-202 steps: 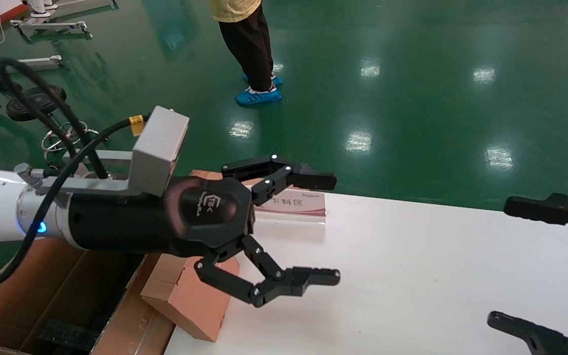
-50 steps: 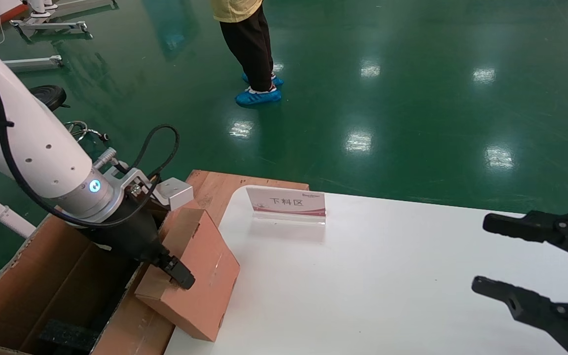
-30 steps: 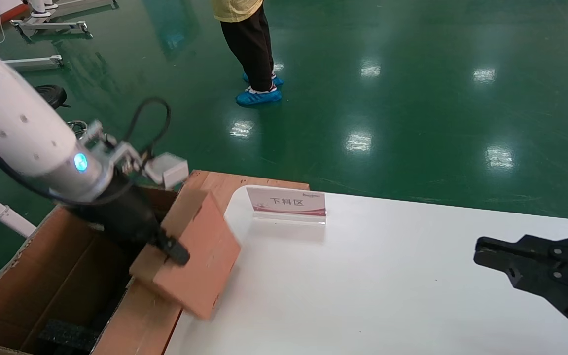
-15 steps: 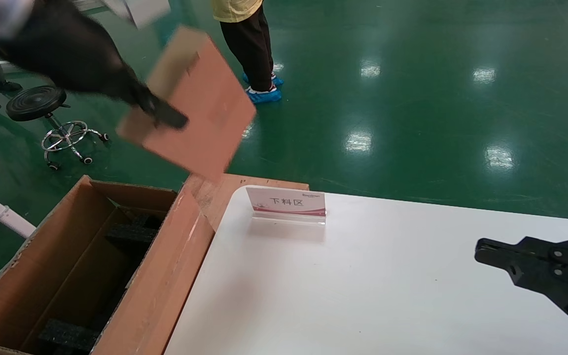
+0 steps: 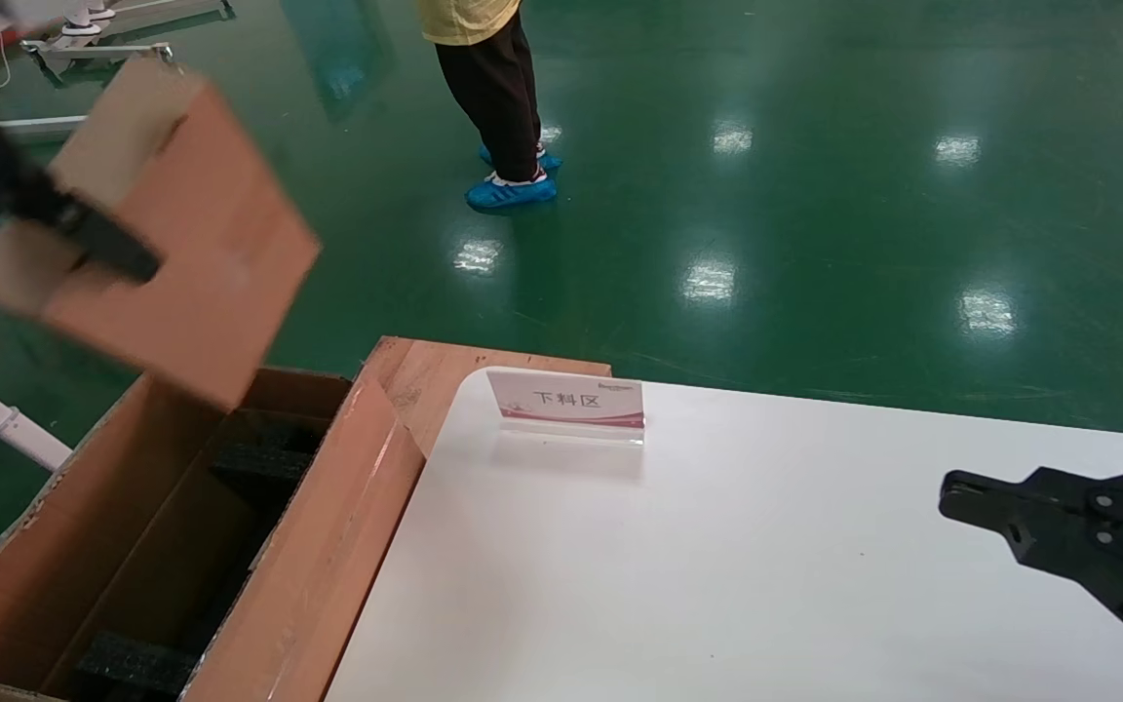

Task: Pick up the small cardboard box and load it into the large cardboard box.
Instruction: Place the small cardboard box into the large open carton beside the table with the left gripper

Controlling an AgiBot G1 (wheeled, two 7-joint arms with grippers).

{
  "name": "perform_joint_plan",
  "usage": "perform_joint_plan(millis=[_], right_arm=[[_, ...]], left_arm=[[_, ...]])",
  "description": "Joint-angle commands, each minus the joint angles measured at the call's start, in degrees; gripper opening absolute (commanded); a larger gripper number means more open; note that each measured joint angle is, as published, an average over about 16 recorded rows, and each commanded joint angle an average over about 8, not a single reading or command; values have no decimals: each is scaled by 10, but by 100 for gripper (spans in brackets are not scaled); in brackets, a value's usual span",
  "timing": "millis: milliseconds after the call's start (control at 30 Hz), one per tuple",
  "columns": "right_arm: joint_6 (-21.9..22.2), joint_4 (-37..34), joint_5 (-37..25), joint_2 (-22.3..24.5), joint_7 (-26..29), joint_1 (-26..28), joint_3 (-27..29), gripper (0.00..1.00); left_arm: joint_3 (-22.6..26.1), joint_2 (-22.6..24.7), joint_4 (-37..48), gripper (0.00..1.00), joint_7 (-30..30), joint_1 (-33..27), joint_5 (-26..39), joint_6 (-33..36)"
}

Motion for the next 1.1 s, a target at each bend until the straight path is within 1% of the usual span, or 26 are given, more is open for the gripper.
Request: perform_joint_plan(millis=[33, 233, 500, 767, 1100], right_arm=[[0, 0, 0, 0, 0, 0, 0, 100], [0, 0, 0, 0, 0, 0, 0, 100], [0, 0, 0, 0, 0, 0, -1, 100], [0, 0, 1, 0, 0, 0, -1, 100], [1, 0, 1, 0, -1, 0, -1, 100]], left_arm=[[39, 3, -3, 0, -13, -18, -11, 4], [88, -19, -3, 0, -24, -20, -22, 2], [114, -76, -7, 0, -4, -16, -21, -1], [112, -153, -9, 0, 27, -12, 2, -2], [86, -266, -13, 0, 80, 0, 47, 0]])
